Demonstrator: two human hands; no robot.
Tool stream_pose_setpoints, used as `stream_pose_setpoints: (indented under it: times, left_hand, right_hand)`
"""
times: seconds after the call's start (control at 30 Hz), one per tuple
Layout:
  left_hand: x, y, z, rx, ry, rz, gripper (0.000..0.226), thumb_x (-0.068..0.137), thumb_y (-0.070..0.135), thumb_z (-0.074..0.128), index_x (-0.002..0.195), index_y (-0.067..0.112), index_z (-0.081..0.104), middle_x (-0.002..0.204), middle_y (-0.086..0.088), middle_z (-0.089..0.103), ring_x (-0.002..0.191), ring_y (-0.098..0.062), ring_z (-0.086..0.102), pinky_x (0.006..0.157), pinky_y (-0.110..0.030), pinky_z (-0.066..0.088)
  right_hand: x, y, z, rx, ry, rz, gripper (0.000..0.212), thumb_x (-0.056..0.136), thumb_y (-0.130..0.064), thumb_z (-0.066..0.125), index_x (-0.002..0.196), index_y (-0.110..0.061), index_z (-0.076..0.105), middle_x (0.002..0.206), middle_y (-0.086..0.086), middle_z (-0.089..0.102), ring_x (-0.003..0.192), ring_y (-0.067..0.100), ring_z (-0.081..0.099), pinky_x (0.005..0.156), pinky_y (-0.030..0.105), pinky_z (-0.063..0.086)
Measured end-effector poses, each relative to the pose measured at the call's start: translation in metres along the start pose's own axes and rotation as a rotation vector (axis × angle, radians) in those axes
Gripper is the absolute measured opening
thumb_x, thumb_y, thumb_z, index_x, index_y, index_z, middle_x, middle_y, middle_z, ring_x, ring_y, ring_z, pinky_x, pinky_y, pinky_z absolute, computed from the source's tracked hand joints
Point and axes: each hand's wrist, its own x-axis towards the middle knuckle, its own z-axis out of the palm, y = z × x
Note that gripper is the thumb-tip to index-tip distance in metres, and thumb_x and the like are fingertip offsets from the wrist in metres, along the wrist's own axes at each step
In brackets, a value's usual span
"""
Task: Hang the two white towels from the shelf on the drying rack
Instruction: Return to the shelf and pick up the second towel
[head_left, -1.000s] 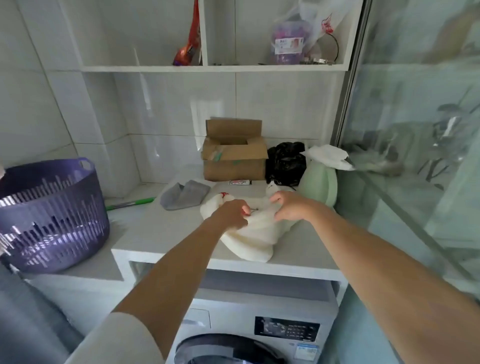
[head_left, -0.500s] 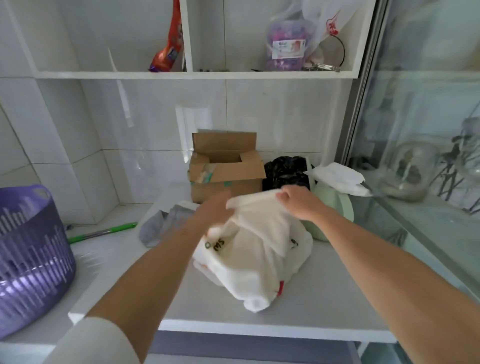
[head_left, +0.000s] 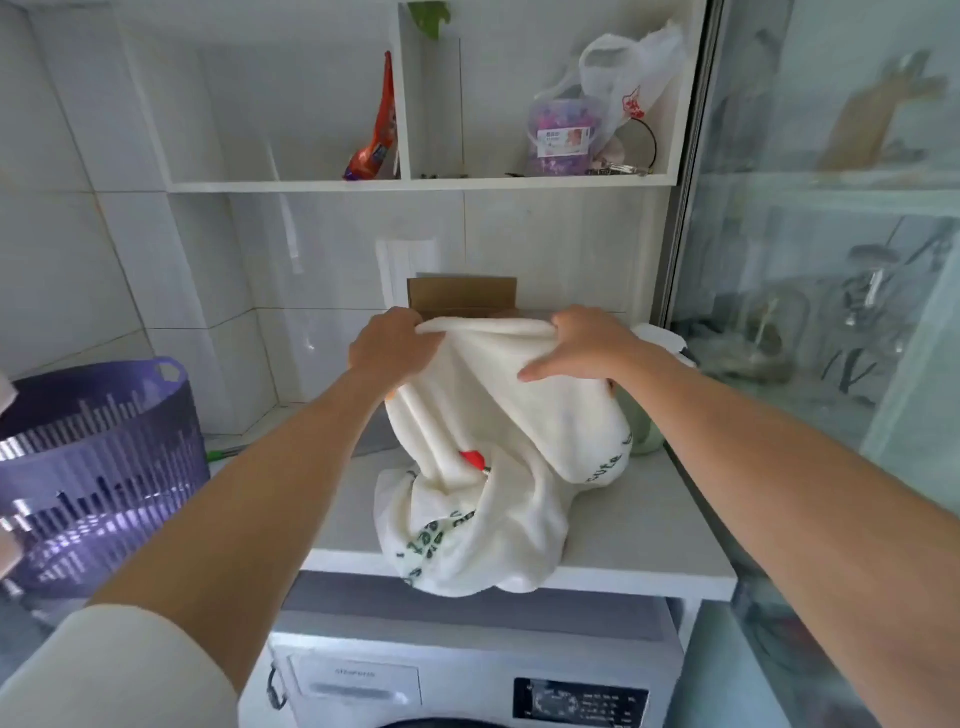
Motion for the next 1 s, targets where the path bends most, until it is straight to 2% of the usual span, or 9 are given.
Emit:
stream_pose_setpoints:
  times: [0.1, 0.17, 0.27, 0.43, 0.53, 0.63, 0.77, 0.93, 1.0]
  left_hand:
    - [-0.043, -0.003, -0.019, -0.006, -0.006, -0.023, 0.040, 0.085, 0.049, 0.047, 0.056, 0.023, 0.047, 0.060, 0.002, 0.053, 0.064, -0.026, 0.058, 0.052, -0.026, 0.033]
    - [-0.076, -0.008, -0.033, 0.002, -0.004, -0.041, 0.044, 0.084, 0.054, 0.046, 0.056, 0.020, 0.049, 0.057, 0.002, 0.053, 0.058, -0.024, 0.056, 0.048, -0.024, 0.030]
    - [-0.125, -0.017, -0.061, 0.057, -0.026, -0.061, 0.047, 0.077, 0.064, 0.048, 0.062, 0.020, 0.054, 0.060, 0.003, 0.056, 0.058, -0.021, 0.058, 0.048, -0.025, 0.032]
    - [-0.199, -0.016, -0.117, 0.045, -0.218, 0.017, 0.061, 0.049, 0.075, 0.068, 0.077, 0.021, 0.066, 0.066, 0.002, 0.064, 0.059, -0.018, 0.064, 0.042, -0.028, 0.048]
    - [-0.234, -0.020, -0.147, 0.134, -0.296, 0.003, 0.048, 0.055, 0.056, 0.080, 0.083, 0.019, 0.066, 0.071, -0.002, 0.065, 0.061, -0.024, 0.067, 0.036, -0.022, 0.041]
    - [-0.266, -0.037, -0.176, 0.322, -0.267, -0.041, 0.036, 0.075, 0.031, 0.074, 0.099, 0.007, 0.064, 0.080, -0.005, 0.064, 0.072, -0.026, 0.064, 0.054, -0.026, 0.040]
    - [-0.325, -0.072, -0.219, 0.405, -0.268, -0.176, 0.041, 0.087, 0.031, 0.062, 0.115, 0.002, 0.058, 0.105, -0.014, 0.066, 0.088, -0.029, 0.063, 0.059, -0.025, 0.041]
    - [-0.454, -0.119, -0.286, 0.433, -0.273, -0.360, 0.038, 0.083, 0.034, 0.066, 0.104, 0.002, 0.063, 0.087, -0.006, 0.066, 0.075, -0.027, 0.059, 0.062, -0.026, 0.041]
    - [-0.517, -0.142, -0.325, 0.425, -0.300, -0.472, 0.025, 0.076, 0.029, 0.073, 0.085, 0.007, 0.066, 0.066, 0.000, 0.058, 0.056, -0.021, 0.059, 0.047, -0.023, 0.044]
  right_hand:
    - [-0.031, -0.020, -0.005, 0.003, 0.132, -0.023, 0.022, 0.078, -0.026, 0.065, 0.071, -0.018, 0.045, 0.079, -0.001, 0.051, 0.091, 0.029, 0.061, 0.065, 0.030, 0.040]
    - [-0.055, -0.033, -0.008, 0.079, 0.230, -0.017, 0.005, 0.081, -0.017, 0.054, 0.076, -0.018, 0.051, 0.073, -0.001, 0.050, 0.078, 0.030, 0.059, 0.057, 0.026, 0.037]
    - [-0.091, -0.057, -0.010, 0.144, 0.318, -0.025, 0.019, 0.080, -0.012, 0.045, 0.092, -0.015, 0.060, 0.073, 0.000, 0.056, 0.069, 0.029, 0.056, 0.050, 0.025, 0.036]
    - [-0.133, -0.094, -0.016, 0.253, 0.295, -0.034, 0.033, 0.090, -0.011, 0.040, 0.118, -0.009, 0.057, 0.113, 0.014, 0.064, 0.107, 0.035, 0.059, 0.084, 0.038, 0.048]
    - [-0.155, -0.116, -0.016, 0.322, 0.274, -0.030, 0.038, 0.090, -0.009, 0.038, 0.122, -0.011, 0.058, 0.119, 0.014, 0.064, 0.113, 0.034, 0.058, 0.094, 0.041, 0.047]
    - [-0.184, -0.154, -0.021, 0.376, 0.195, -0.082, 0.039, 0.089, -0.015, 0.043, 0.124, -0.013, 0.060, 0.118, 0.012, 0.066, 0.111, 0.032, 0.060, 0.077, 0.030, 0.043]
    - [-0.232, -0.208, -0.023, 0.343, -0.015, -0.212, 0.031, 0.084, -0.026, 0.050, 0.108, -0.010, 0.064, 0.091, 0.008, 0.066, 0.085, 0.028, 0.064, 0.060, 0.029, 0.043]
    - [-0.306, -0.291, 0.012, 0.345, -0.244, -0.360, 0.029, 0.085, -0.027, 0.064, 0.103, -0.005, 0.064, 0.096, 0.014, 0.064, 0.080, 0.026, 0.062, 0.059, 0.024, 0.036]
    - [-0.351, -0.336, 0.035, 0.363, -0.350, -0.431, 0.017, 0.086, -0.023, 0.060, 0.090, -0.007, 0.064, 0.085, 0.013, 0.059, 0.072, 0.023, 0.057, 0.060, 0.024, 0.037]
